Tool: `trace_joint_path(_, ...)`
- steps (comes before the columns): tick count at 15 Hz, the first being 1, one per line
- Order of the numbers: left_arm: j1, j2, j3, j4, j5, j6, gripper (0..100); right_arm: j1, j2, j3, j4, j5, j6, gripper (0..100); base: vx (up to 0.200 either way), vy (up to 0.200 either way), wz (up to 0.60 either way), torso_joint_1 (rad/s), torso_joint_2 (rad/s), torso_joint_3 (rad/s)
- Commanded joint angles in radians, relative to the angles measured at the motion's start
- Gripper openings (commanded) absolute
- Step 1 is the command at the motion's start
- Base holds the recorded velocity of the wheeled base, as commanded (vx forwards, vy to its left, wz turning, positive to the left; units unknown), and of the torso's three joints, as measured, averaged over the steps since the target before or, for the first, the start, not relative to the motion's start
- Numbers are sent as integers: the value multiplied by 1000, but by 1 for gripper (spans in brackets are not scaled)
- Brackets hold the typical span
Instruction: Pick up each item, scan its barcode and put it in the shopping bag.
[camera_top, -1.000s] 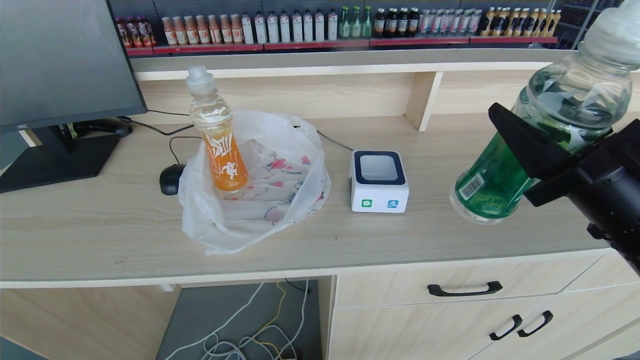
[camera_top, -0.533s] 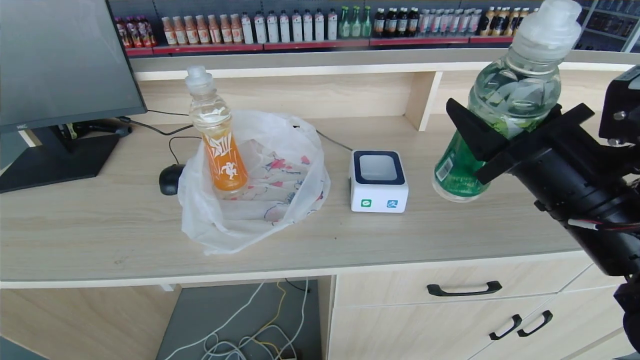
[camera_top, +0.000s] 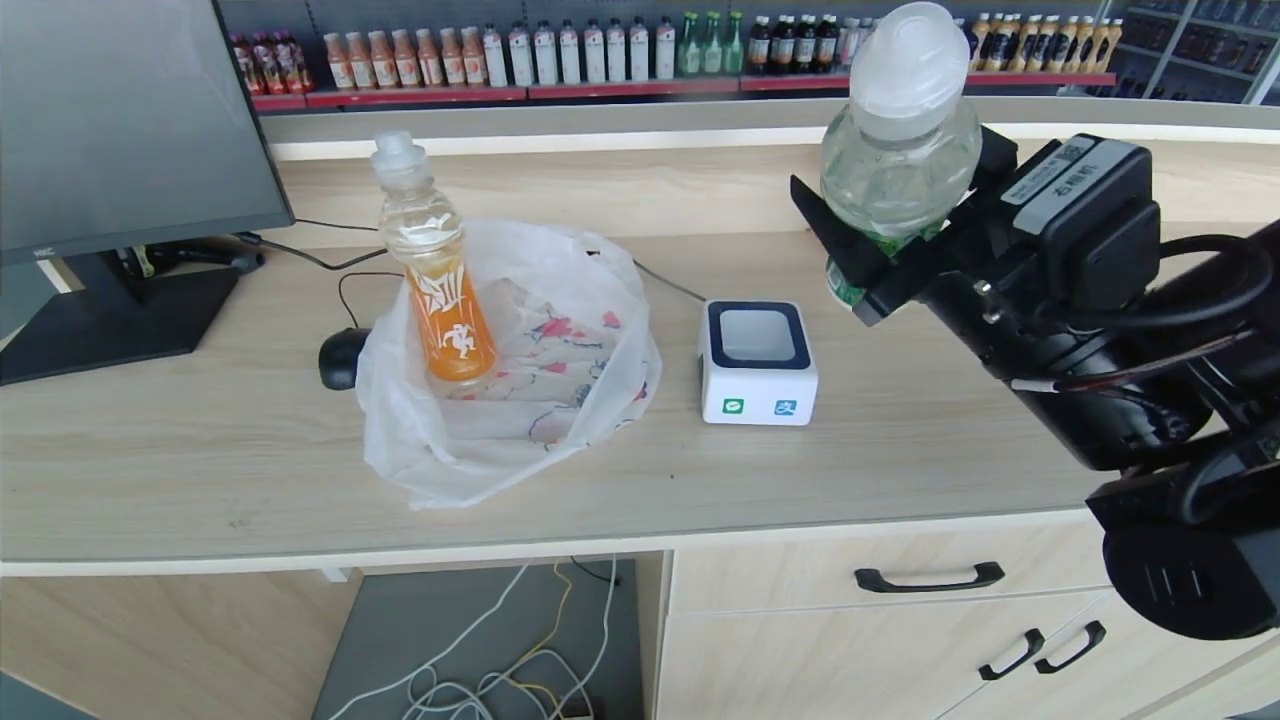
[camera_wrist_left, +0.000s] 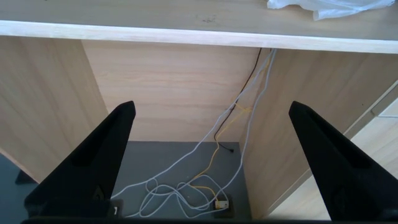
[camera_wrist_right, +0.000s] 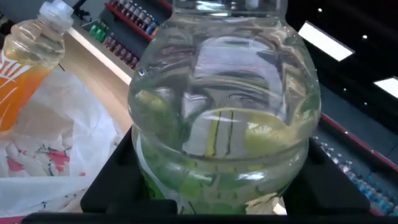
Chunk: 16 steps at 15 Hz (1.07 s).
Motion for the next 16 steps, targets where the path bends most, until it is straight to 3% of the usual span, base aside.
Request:
trace_joint_path(1,0,0,0,1,0,0,100,10,46,-56,-1,61,-53,0,0,0,0,0,0,0)
trace_joint_path(10,0,0,0,0,0,0,100,23,137,-79,-1,408,-316,0,0,0,0,0,0,0)
trace_joint_path(16,0,0,0,0,0,0,100,4,175,-76,-1,509,-366,0,0,0,0,0,0,0)
